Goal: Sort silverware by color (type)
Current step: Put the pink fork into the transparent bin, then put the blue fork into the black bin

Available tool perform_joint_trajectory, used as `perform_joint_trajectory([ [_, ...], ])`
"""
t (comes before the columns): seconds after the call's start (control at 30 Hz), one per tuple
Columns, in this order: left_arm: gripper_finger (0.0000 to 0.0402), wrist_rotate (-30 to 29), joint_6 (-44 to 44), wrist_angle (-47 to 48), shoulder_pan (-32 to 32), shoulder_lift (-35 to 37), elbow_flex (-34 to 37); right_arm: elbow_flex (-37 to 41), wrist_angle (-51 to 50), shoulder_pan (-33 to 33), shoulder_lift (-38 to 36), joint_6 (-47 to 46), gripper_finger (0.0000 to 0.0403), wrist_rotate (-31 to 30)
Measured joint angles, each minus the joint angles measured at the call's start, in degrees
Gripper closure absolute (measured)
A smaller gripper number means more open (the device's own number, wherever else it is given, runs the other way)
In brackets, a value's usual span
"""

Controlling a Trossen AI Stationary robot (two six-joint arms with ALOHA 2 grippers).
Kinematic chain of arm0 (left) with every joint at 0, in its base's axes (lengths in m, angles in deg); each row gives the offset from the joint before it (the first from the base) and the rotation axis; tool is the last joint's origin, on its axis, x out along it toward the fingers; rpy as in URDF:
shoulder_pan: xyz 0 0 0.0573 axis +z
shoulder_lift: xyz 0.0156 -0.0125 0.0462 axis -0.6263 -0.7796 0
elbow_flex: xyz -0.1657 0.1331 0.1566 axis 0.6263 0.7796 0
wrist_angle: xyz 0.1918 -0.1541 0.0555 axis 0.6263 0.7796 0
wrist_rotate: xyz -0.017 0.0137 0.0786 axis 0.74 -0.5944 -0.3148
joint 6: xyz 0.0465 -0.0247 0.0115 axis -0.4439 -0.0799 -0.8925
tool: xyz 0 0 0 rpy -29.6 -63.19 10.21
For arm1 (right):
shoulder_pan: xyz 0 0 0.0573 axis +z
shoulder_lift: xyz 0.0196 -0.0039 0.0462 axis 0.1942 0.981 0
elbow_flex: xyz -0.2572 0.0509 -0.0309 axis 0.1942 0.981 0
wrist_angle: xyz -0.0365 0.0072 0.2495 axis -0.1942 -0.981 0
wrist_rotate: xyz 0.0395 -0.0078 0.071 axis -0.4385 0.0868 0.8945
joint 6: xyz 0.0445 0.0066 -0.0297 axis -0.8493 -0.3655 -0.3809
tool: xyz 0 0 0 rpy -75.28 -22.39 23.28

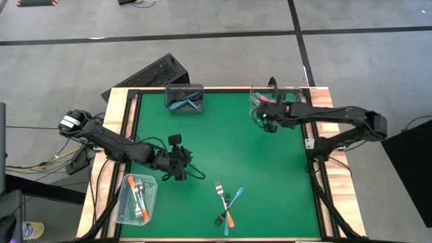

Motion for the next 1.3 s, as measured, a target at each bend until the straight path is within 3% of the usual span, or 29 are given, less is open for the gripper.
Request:
perform_joint_trajectory([
  [0.13, 0.0327, 1.62, -0.02, -0.02, 1.42, 0.0, 0.0, 4.42, 9.01, -5.06, -4.62, 9.39, 0.0354, 7.03],
  [0.27, 0.0327, 3.42, 0.02, -0.02, 2.26, 0.0, 0.0, 8.96, 15.15, -10.73, -6.73, 14.64, 0.0353, 9.25],
  [0.47, 0.0327, 3.01, -1.51, -0.35, 2.32, -0.02, 0.0, 12.32, 19.54, -16.36, -7.54, 15.85, 0.0341, 9.89],
  [0.6, 0.0327, 1.36, -3.28, -2.6, 2.96, -0.02, 0.0, 12.77, 21.33, -18.75, -7.54, 14.94, 0.031, 12.15],
  [0.8, 0.0327, 1.53, -3.45, -3.05, 4.01, -0.02, 0.0, 12.77, 22.36, -19.07, -7.54, 5.09, 0.0241, 10.83],
  [0.97, 0.0327, 1.98, -3.37, -3.04, 4.09, -0.02, 0.0, 12.77, 21.96, -18.7, -7.87, -4.63, 0.021, 10.14],
  [1.13, 0.0327, 3.13, -3.14, -3.01, 4.07, -0.02, 0.0, 12.77, 20.75, -14.02, -9.35, -13.69, 0.0209, 22.22],
  [1.3, 0.0327, 3.08, -1.89, -3.01, 4.07, -0.02, -0.02, 12.77, 20.64, -4.7, -9.22, -22.23, 0.022, 33.7],
])
